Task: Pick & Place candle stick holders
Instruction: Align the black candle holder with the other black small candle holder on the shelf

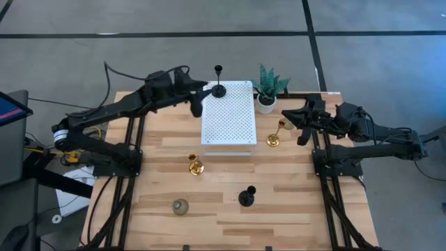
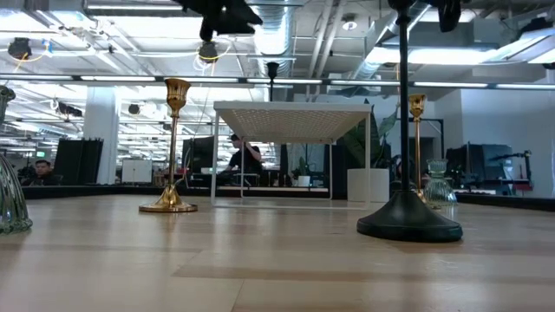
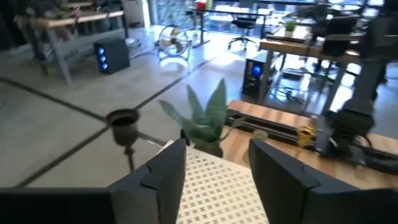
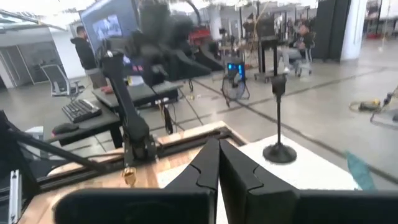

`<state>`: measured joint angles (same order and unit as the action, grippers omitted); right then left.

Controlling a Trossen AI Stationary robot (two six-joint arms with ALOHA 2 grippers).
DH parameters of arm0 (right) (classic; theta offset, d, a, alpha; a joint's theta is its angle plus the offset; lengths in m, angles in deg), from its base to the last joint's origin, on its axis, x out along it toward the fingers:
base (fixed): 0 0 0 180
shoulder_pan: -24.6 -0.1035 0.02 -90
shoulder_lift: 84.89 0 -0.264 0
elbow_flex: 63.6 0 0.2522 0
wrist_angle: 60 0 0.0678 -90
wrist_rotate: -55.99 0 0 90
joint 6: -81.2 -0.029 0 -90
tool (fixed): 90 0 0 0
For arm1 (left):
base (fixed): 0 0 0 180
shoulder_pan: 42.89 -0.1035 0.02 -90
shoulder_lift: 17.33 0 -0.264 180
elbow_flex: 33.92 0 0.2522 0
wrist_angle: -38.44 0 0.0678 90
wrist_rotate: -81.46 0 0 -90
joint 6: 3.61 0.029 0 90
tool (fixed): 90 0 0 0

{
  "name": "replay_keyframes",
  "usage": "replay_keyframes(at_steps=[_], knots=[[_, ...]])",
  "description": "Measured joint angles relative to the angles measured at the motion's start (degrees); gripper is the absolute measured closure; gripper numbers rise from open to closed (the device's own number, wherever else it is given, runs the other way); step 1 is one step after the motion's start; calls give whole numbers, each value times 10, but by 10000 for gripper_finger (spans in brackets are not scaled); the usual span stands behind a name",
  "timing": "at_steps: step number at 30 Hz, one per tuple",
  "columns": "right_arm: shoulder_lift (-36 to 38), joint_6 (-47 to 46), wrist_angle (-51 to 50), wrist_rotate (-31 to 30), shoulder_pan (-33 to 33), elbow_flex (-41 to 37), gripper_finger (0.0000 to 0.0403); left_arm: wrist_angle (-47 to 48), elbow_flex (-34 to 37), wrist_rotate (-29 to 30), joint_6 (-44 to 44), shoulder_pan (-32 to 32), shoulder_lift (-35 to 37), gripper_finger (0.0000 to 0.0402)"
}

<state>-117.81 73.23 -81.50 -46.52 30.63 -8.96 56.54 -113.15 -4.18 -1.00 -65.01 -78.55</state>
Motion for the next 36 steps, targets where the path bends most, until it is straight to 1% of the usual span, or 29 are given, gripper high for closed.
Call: replay_keyframes(at_steps=[5,12,19,22,28,31,36], knots=[[0,-20,-19,4,0,0,403,19,0,0,19,26,27,292],[0,-21,-19,5,0,0,403,84,0,-1,16,55,42,390],[0,-21,-19,5,0,0,403,103,0,-1,18,107,50,397],[0,-21,-19,5,0,0,403,112,0,2,19,126,69,397],[0,-21,-19,5,0,0,403,164,4,4,20,151,131,398],[0,-21,-18,5,0,0,403,163,26,3,21,158,174,397],[0,-22,-17,5,0,0,403,152,98,3,21,157,245,398]])
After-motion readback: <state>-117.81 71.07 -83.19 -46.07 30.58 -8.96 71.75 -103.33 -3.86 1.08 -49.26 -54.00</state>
